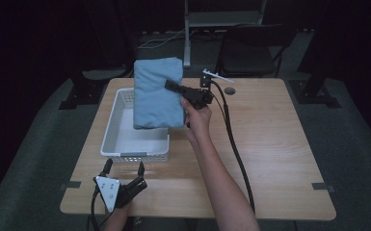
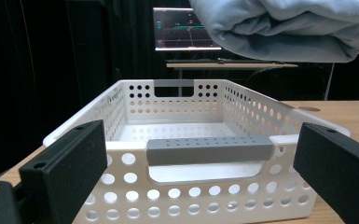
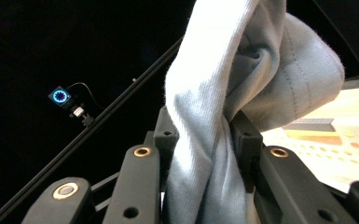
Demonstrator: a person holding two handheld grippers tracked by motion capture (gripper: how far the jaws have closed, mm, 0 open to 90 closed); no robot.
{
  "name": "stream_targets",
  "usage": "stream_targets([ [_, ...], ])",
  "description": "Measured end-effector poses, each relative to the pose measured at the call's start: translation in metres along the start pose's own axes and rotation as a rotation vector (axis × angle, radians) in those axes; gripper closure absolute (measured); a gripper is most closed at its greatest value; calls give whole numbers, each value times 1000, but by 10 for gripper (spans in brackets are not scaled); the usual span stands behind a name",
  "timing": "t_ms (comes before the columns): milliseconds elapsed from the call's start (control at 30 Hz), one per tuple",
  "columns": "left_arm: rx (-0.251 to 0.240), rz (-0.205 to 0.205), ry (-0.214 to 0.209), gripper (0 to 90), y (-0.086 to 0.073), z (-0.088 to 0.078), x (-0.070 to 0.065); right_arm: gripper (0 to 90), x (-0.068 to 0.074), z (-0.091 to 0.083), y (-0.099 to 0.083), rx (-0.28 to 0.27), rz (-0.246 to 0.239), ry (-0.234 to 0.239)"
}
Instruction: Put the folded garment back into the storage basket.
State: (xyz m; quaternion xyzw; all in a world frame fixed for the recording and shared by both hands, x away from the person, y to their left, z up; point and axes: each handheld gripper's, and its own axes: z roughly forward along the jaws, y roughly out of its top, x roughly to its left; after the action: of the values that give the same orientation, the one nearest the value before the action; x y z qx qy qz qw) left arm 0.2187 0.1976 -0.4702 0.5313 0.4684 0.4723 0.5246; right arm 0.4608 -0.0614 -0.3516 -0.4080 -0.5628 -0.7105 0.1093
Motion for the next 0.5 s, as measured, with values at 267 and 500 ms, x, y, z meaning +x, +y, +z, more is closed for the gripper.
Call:
stream_targets([
  [267, -1, -1, -1, 36, 0, 0, 0, 704, 8, 20, -9, 17, 1, 14],
  [500, -3, -2, -10, 36, 0, 0, 0, 704, 13, 41, -17, 43, 9, 25],
])
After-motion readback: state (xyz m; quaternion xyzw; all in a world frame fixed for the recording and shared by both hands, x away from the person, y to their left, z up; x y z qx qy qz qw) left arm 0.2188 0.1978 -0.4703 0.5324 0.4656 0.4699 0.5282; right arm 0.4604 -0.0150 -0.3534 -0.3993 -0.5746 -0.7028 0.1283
